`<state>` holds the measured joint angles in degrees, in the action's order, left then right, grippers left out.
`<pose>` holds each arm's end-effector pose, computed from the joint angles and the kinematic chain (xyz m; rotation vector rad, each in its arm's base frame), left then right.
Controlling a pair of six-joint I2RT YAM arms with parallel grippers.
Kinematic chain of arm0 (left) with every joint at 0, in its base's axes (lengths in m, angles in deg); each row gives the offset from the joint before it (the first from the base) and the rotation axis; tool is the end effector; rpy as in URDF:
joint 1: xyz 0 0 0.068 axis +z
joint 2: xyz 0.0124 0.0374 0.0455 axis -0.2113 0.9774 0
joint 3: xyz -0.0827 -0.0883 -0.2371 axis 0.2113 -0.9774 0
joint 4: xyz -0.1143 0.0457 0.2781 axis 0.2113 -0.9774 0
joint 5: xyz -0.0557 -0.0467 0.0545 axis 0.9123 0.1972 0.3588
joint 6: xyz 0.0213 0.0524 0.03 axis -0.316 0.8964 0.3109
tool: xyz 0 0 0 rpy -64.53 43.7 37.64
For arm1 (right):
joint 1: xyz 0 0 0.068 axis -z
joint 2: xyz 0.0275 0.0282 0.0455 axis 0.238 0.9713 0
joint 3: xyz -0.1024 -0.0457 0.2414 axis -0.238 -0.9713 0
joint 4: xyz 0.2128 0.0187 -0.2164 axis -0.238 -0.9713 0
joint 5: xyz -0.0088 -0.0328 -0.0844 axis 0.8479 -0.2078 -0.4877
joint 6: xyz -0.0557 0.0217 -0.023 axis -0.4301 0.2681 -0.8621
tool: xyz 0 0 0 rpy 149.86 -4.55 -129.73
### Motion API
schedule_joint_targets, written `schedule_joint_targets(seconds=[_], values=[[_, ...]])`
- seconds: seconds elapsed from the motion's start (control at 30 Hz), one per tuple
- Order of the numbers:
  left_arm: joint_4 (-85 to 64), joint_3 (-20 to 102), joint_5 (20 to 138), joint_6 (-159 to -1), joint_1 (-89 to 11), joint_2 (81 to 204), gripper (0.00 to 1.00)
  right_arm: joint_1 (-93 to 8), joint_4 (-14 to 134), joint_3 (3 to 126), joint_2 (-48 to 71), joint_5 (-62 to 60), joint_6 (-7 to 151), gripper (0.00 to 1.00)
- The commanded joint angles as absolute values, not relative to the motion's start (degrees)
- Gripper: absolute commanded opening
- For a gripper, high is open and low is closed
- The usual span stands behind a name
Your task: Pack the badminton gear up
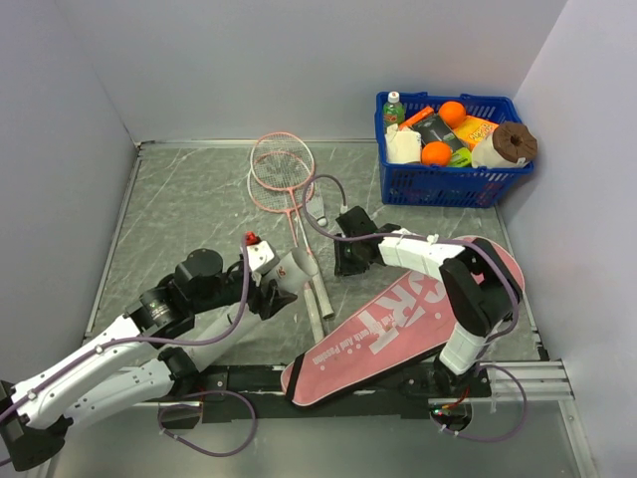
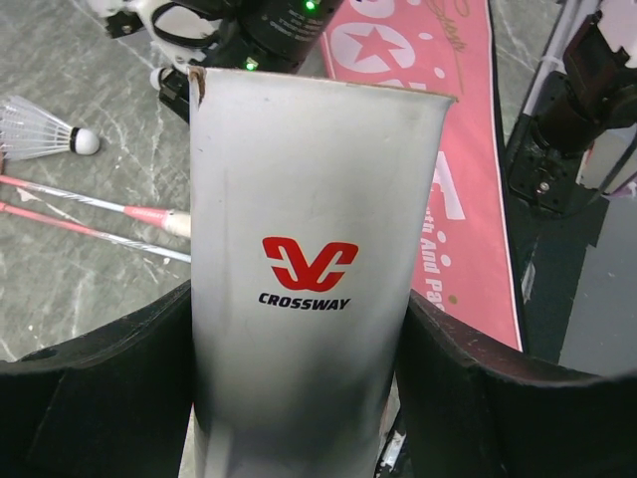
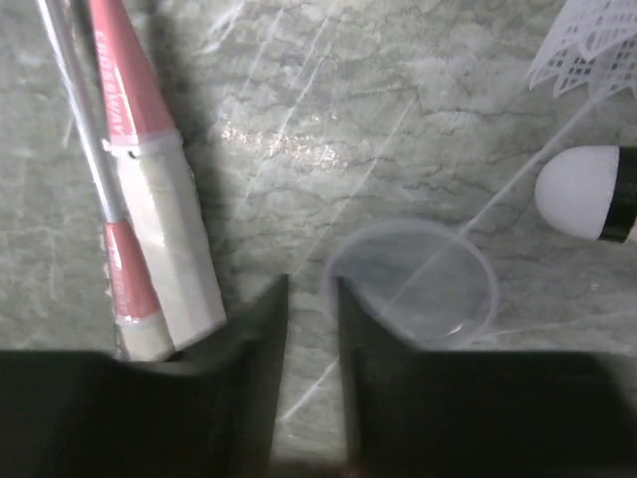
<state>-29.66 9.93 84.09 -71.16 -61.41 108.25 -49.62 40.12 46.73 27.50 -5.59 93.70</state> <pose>0.1433 -0.1838 0.3073 0.9267 1.7100 -0.8313 0.3039 0.2234 0.1240 -0.1943 2.6844 0.4559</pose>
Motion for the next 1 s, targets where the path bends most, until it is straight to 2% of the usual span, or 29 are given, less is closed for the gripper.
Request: schedule_joint_targets(seconds=[0.0, 0.33, 0.63, 0.97], values=[[-30.3, 11.5, 80.4, -75.8, -61.6, 106.5, 0.01, -49.8, 42.4, 48.5, 27.2, -7.4, 94.9, 0.43], [-29.5, 10.8, 80.1, -75.2, -61.6, 104.7, 0.01, -49.1, 33.9, 54.4, 17.8, -9.0, 91.6, 0.51], [-29.9, 11.1, 80.2, -75.2, -61.6, 104.9, 0.01, -36.0, 34.2, 45.1, 6.5, -9.4, 89.0, 0.54], [-29.8, 11.2, 81.0, -75.0, -61.7, 105.1, 0.01, -26.1, 41.8, 39.3, 7.4, -1.3, 85.6, 0.61]])
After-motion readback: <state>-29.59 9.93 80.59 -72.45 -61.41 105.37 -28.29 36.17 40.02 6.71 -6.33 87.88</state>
